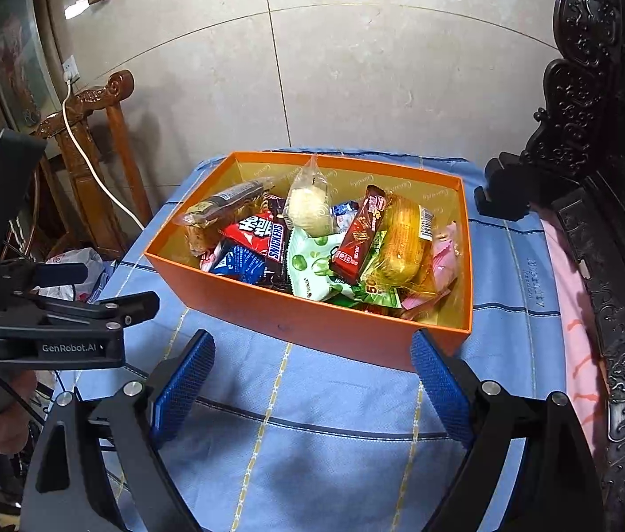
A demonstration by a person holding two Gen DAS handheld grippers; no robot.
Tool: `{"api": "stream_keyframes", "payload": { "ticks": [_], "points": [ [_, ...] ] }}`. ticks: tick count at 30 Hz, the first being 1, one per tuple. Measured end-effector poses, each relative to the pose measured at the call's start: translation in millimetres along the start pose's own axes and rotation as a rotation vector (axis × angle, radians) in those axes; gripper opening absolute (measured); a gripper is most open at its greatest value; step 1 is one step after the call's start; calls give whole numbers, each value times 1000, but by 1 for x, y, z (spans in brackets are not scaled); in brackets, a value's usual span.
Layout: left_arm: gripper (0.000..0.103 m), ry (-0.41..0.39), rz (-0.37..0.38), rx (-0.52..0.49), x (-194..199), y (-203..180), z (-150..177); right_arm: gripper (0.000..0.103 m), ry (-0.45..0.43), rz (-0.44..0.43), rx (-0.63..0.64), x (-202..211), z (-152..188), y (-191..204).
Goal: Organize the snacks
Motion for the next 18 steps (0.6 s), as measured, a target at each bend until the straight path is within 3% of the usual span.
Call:
{"api": "stream_keyframes", "payload": {
  "ticks": [4,18],
  "points": [
    [98,-52,-5,-3,12,2,0,90,-4,2,0,4,0,2],
    [98,-16,-5,3,17,2,3,90,-11,16,12,10,-3,4]
  ]
}}
Point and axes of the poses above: each gripper's, at about its wrist camera, not at the fingertips, and x roughly against the way its jaws point, y to its left, z to its underside, the point moved 2 cm from there along -x, roughly the way its jaws point, and after that the axes turned 8 degrees about -z, right-handed, at the moved point
